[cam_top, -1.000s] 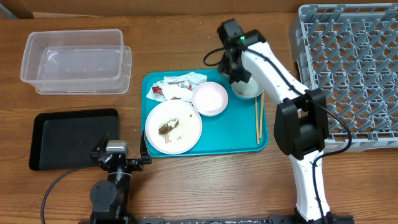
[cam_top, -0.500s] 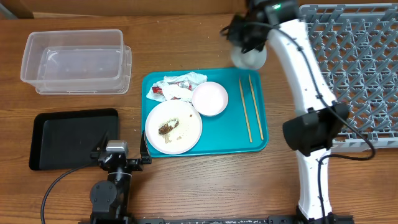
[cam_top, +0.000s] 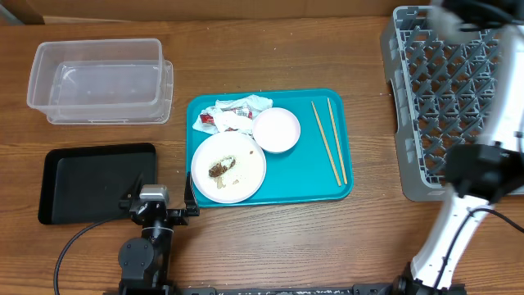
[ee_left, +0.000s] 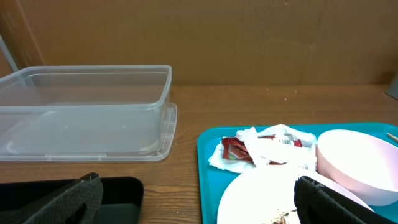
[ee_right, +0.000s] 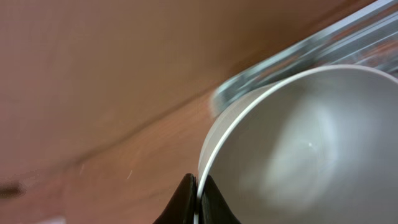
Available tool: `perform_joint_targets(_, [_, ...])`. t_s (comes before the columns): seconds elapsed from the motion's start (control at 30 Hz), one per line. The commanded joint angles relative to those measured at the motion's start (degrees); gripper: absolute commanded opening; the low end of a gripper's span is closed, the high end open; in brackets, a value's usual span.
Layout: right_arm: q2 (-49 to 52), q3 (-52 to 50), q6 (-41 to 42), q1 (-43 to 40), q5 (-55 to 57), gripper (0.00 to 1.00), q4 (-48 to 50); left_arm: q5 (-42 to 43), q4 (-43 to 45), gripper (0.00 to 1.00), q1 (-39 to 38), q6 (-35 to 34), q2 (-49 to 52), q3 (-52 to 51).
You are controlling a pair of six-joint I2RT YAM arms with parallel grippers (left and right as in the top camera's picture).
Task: Sort waste into correct bins and load items into the dishwasher
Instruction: 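Carry the small white cup with the right gripper to the rack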
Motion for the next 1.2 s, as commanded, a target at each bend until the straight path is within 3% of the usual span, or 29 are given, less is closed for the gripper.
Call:
perform_joint_targets(0.0, [0.98, 0.28, -3.67, -6.97, -8.02, 0.04, 2.54, 0.44, 0.11, 1.0, 0.31, -0.35, -0.61, -0.24])
perform_joint_targets(0.27, [5.46, 0.26, -4.44, -18.93, -13.9, 0.04, 11.32, 0.44, 0.13, 1.0, 0.31, -0.35, -0.61, -0.24])
perform_joint_targets(0.7, [16.68, 0.24, -4.39, -19.54, -24.24, 0.04, 30.73, 0.44, 0.11, 1.0, 0.31, -0.35, -0.61, -0.24])
perform_joint_targets(0.87, [19.52, 0.11, -4.22, -19.56, -26.16, 0.04, 31.91, 0.44, 0.13, 1.0, 0.31, -0.35, -0.61, -0.24])
perform_joint_targets(1.03, [22.38, -0.11, -4.24, -19.63, -35.52, 0.04, 32.81, 0.44, 0.13, 1.0, 0.31, -0.35, -0.61, -0.24])
perform_joint_targets(1.17, [23.12, -0.48, -4.2, -19.96, -34.84, 0.04, 30.67, 0.44, 0.13, 1.0, 0.31, -0.35, -0.59, -0.24])
